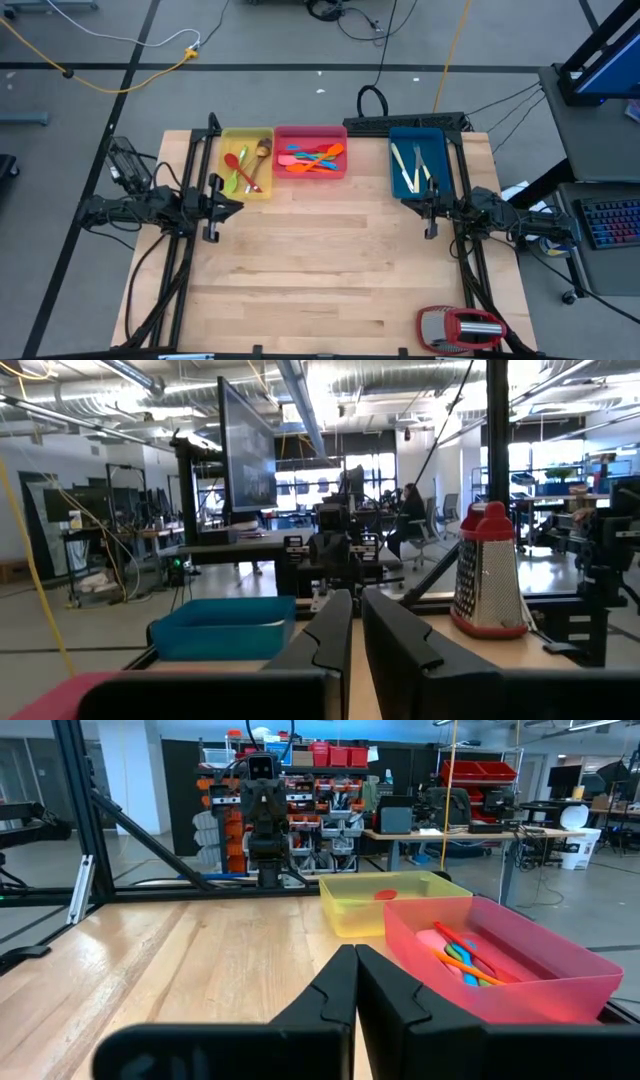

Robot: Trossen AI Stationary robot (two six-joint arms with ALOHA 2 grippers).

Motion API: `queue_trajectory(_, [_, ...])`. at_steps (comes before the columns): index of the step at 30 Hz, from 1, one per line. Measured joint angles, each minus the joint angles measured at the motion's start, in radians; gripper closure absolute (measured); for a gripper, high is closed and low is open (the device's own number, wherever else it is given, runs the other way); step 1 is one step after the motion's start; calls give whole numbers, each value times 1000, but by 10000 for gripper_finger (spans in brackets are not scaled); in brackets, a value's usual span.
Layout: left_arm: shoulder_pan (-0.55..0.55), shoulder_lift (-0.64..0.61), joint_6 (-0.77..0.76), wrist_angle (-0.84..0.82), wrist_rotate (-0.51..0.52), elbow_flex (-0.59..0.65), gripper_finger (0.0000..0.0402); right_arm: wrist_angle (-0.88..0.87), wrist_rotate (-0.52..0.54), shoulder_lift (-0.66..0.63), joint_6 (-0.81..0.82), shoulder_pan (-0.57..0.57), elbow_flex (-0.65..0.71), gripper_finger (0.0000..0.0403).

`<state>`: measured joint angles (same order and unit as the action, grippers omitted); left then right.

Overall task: Pick & Place Kitchen Items
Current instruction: Return to Home Position

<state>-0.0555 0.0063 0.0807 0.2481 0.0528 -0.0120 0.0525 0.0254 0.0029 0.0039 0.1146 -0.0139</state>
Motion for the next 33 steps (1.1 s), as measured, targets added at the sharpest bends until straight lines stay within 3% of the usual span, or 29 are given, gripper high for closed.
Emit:
queue_trajectory(12, [0, 0, 0, -103, 0, 0, 366, 0, 0, 0, 0, 0, 0, 403])
queue_trajectory(33, [0, 0, 0, -118, 0, 0, 366, 0, 0, 0, 0, 0, 0, 403])
